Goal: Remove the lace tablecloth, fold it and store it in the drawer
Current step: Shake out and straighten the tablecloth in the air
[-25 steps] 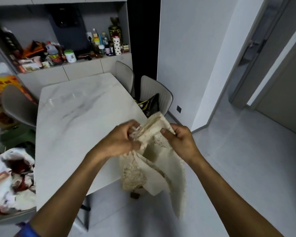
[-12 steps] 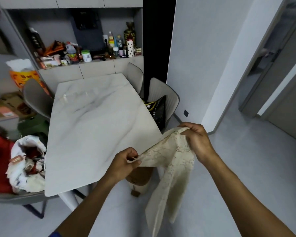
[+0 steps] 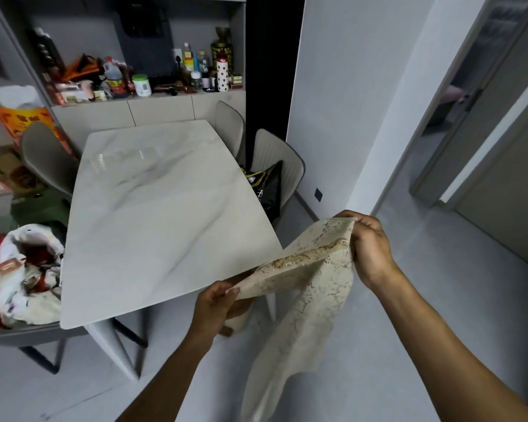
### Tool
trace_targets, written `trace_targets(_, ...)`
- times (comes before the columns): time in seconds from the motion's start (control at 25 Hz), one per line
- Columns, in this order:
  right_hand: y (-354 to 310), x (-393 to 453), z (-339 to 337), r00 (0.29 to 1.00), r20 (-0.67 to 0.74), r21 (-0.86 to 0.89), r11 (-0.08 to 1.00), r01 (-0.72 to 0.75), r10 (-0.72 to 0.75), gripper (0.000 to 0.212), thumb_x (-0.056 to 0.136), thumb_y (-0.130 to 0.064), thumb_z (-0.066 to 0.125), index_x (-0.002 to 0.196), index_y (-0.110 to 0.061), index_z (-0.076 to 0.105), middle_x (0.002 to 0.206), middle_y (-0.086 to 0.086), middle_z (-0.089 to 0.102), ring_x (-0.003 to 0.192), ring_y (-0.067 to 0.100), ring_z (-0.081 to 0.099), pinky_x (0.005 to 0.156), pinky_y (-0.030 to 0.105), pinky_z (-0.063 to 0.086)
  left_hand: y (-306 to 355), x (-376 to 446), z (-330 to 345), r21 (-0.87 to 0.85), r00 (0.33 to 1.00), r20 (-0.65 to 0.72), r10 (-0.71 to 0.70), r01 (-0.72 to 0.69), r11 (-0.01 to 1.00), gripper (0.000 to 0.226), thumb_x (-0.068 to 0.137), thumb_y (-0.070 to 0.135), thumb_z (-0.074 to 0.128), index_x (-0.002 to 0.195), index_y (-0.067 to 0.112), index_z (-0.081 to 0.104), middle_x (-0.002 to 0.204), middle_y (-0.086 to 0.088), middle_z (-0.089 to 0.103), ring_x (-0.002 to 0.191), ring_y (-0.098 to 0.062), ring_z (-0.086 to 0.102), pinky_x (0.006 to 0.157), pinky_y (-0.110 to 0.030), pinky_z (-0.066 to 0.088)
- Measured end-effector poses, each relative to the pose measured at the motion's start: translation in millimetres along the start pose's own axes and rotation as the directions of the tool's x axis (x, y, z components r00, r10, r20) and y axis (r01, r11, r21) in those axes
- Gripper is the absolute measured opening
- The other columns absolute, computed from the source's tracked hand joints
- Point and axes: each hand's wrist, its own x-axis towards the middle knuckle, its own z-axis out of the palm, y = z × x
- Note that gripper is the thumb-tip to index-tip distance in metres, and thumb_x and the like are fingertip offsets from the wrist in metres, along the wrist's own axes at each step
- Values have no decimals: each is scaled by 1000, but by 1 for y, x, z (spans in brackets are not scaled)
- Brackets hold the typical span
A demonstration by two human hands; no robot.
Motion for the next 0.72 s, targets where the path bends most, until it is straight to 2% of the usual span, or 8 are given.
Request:
trace_targets(0.16,-5,3,-1,997,-74,39,999,-33,36,37,78,10,41,66,-10,70,62,6,67,59,19,63,57,22,52,4,-4,5,10,993,61,102,-102,995,13,81,-4,74,83,9,71,74,3,76,70,-10,72,60,-18,54)
trace_targets(0.28,-11,10,-2,989,-139,71,997,-40,50,26,78,11,40,78,-1,63,73,13,63,69,25,61,66,28,51,0,-5,8,27,981,106,160,-164,986,16,73,-4,80,85,7,78,90,-7,77,86,-28,73,73,-33,60)
trace_targets(0.32,-13,11,-2,990,-135,75,997,-31,41,25,78,11,39,78,0,61,70,11,63,68,24,61,65,27,51,-3,-5,10,44,970,150,191,-200,979,14,73,-2,81,84,7,79,96,-7,76,93,-31,71,75,-34,60)
trace_targets(0.4,-16,14,-1,992,-122,92,996,-22,33,26,79,10,36,75,-1,59,64,12,59,64,24,58,62,26,50,-8,-8,17,101,917,281,284,-322,941,11,78,7,80,84,16,80,102,5,73,104,-29,67,74,-29,57)
trace_targets(0.48,-15,18,0,992,-115,119,992,-36,49,25,80,9,34,73,-1,56,66,12,55,64,25,55,62,28,47,-16,-9,28,186,863,367,348,-435,881,13,86,19,74,98,21,78,124,2,66,124,-25,56,93,-33,52)
trace_targets(0.56,-12,19,-1,991,-116,136,990,-48,64,25,80,6,34,70,-3,56,61,10,55,61,23,54,60,27,46,-24,-9,39,323,840,410,355,-498,805,21,93,31,63,109,22,75,152,-3,45,144,-18,33,114,-37,33)
trace_targets(0.64,-10,20,-2,991,-110,146,988,-54,70,22,78,2,37,69,-4,56,58,6,56,57,21,54,58,26,44,-26,-9,48,414,812,430,396,-567,713,32,97,37,55,123,24,68,159,8,26,149,-11,18,121,-32,19)
trace_targets(0.72,-9,18,-6,993,-83,185,981,-62,78,12,71,-5,42,68,-5,54,57,5,53,56,21,49,56,25,40,-18,-11,55,409,786,439,436,-607,682,41,95,41,55,135,34,53,159,15,23,148,-5,18,120,-25,18)
